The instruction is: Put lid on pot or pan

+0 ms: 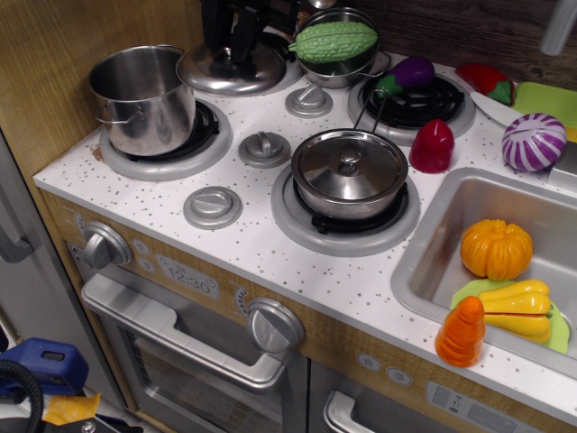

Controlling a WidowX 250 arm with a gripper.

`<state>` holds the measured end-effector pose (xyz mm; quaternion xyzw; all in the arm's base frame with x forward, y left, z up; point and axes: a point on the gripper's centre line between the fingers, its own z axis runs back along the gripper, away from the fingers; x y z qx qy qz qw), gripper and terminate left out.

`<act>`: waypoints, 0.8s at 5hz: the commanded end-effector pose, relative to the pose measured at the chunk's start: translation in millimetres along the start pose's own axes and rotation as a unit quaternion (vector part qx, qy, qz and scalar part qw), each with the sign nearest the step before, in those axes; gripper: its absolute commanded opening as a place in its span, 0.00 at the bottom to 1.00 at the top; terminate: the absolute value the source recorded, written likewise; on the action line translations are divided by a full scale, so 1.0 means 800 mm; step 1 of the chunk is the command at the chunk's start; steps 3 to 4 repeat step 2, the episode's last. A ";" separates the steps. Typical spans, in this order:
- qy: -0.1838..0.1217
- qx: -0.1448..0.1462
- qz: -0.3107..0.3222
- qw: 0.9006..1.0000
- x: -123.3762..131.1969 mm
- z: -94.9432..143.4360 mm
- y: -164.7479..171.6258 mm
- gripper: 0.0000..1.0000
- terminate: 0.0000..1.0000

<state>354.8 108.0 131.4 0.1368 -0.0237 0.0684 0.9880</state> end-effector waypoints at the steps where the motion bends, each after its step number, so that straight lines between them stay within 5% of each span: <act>1: -0.055 0.019 0.003 0.998 0.005 0.044 0.038 0.00 0.00; 2: -0.062 0.023 -0.006 0.998 0.005 0.035 0.061 0.00 1.00; 4: -0.062 0.023 -0.006 0.998 0.005 0.035 0.061 0.00 1.00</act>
